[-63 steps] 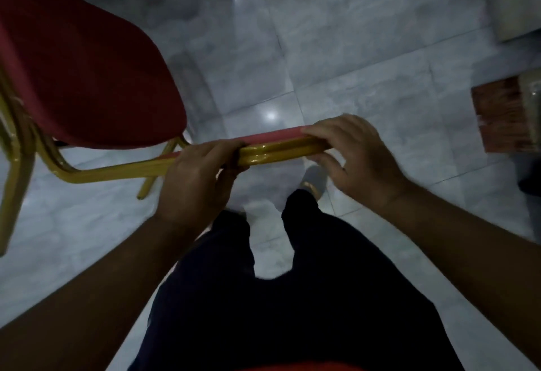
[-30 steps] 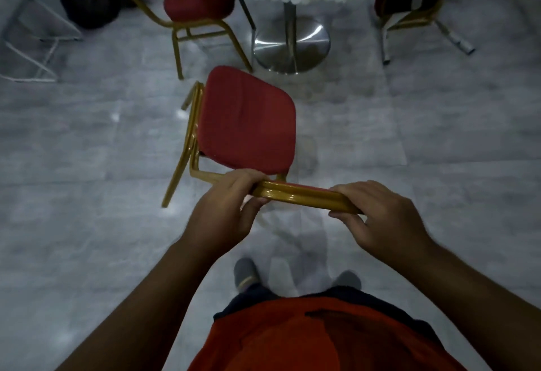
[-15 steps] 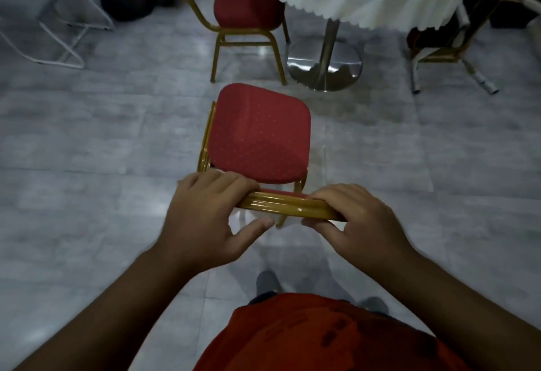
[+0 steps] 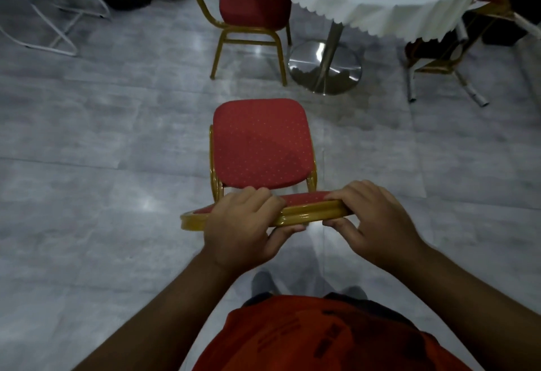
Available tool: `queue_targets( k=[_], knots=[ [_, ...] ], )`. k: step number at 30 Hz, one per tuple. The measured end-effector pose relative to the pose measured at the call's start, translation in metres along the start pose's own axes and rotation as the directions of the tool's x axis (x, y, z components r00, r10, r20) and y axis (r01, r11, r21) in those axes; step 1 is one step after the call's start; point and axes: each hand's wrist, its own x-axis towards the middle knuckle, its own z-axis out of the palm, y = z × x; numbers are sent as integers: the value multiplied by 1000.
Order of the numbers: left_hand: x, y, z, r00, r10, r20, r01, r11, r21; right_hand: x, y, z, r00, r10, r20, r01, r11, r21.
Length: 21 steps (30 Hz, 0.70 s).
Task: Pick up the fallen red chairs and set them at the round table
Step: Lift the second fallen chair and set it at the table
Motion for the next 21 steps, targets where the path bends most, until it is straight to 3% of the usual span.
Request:
queue_targets(
  k=[13,21],
  knots=[
    [68,87,68,991,90,103,-74,986,-151,-66,98,-50,990,108,-96,-110,994,-15],
    [133,172,116,973,25,231,43,957,-286,-101,193,-99,979,187,-78,-181,980,83]
  ],
)
